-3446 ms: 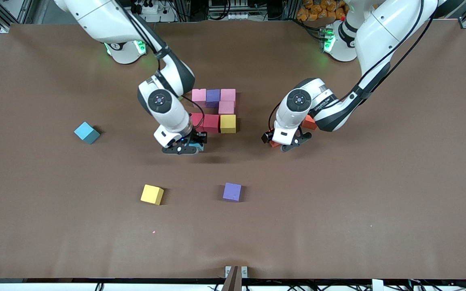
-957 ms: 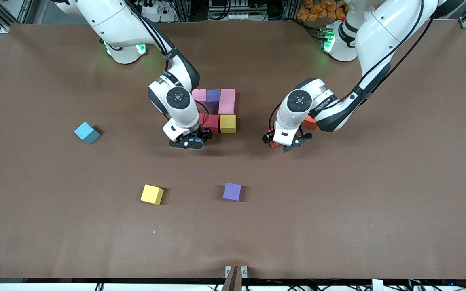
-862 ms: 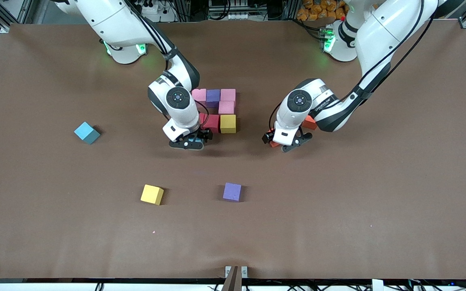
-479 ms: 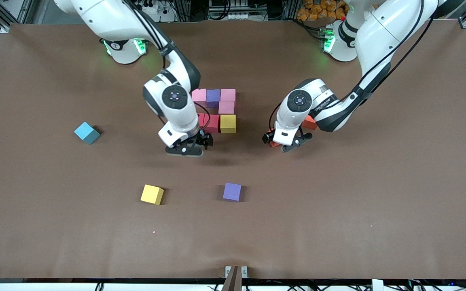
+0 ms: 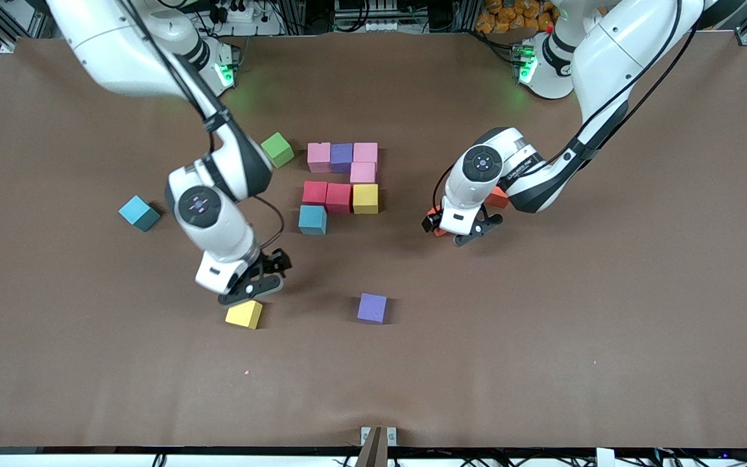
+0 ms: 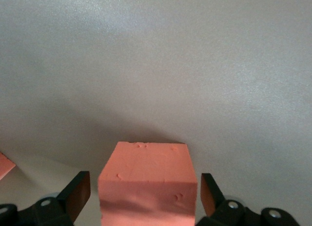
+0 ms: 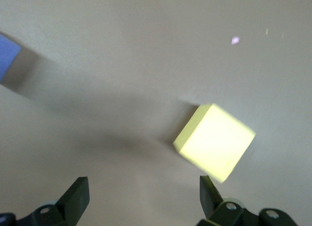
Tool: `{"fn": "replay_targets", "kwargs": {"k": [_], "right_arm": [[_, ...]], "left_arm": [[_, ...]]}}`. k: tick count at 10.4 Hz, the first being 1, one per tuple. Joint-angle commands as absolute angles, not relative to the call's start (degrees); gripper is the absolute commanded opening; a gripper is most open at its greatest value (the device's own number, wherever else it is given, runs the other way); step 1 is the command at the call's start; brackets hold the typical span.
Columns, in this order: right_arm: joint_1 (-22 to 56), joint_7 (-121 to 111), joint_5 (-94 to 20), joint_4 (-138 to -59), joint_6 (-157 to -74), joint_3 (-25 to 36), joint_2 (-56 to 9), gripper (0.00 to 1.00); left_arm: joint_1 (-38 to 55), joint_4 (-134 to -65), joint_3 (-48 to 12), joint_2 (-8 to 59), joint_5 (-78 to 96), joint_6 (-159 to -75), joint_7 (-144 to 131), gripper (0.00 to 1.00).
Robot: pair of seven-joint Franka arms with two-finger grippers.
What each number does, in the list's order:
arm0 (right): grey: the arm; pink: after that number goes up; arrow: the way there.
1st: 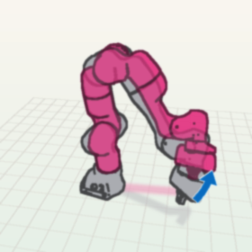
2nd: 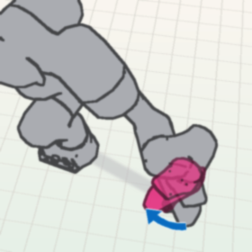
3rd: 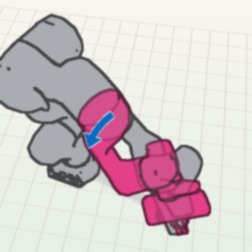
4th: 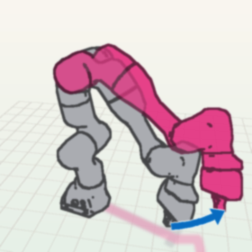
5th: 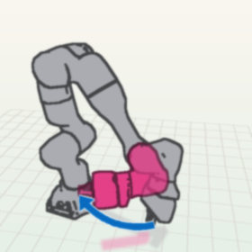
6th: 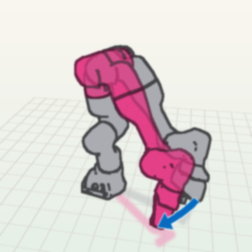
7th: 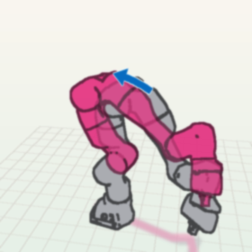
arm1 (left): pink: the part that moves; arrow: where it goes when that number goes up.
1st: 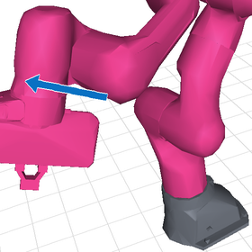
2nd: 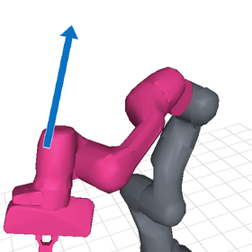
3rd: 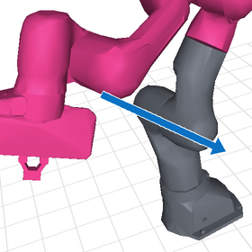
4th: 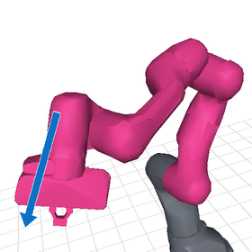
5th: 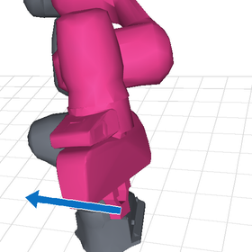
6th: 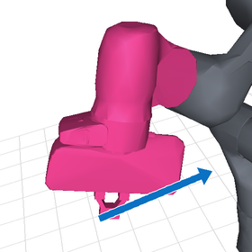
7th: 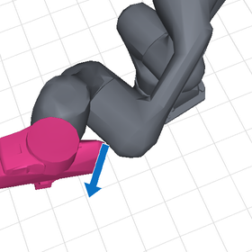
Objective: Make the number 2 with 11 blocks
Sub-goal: 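Grasp the yellow cube with the right gripper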
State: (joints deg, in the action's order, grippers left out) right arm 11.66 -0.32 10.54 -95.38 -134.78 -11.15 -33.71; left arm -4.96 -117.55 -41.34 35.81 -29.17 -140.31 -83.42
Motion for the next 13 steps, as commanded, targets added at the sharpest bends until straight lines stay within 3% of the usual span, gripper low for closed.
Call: {"fn": "replay_targets", "kwargs": {"k": [1, 3, 6, 13], "right_arm": [[10.4, -17.5, 11.2, -84.1, -127.7, -12.7, -40.2, 1.0], [9.4, -29.2, 11.3, -77.5, -122.4, -12.7, -44.5, 1.0], [6.0, -48.2, 11.3, -77.2, -122.4, -12.8, -46.2, 1.0], [6.3, -55.4, 11.3, -77.5, -122.9, -12.7, -47.4, 1.0]], "left_arm": [[-5.3, -117.6, -41.6, 35.3, -30.9, -139.7, -84.0, 1.0], [-5.3, -117.7, -41.5, 35.5, -30.9, -139.7, -83.9, 1.0], [-5.8, -117.8, -41.5, 35.2, -30.9, -139.6, -83.9, 1.0], [-5.3, -116.9, -40.4, 35.4, -30.9, -139.5, -83.5, 1.0]]}}
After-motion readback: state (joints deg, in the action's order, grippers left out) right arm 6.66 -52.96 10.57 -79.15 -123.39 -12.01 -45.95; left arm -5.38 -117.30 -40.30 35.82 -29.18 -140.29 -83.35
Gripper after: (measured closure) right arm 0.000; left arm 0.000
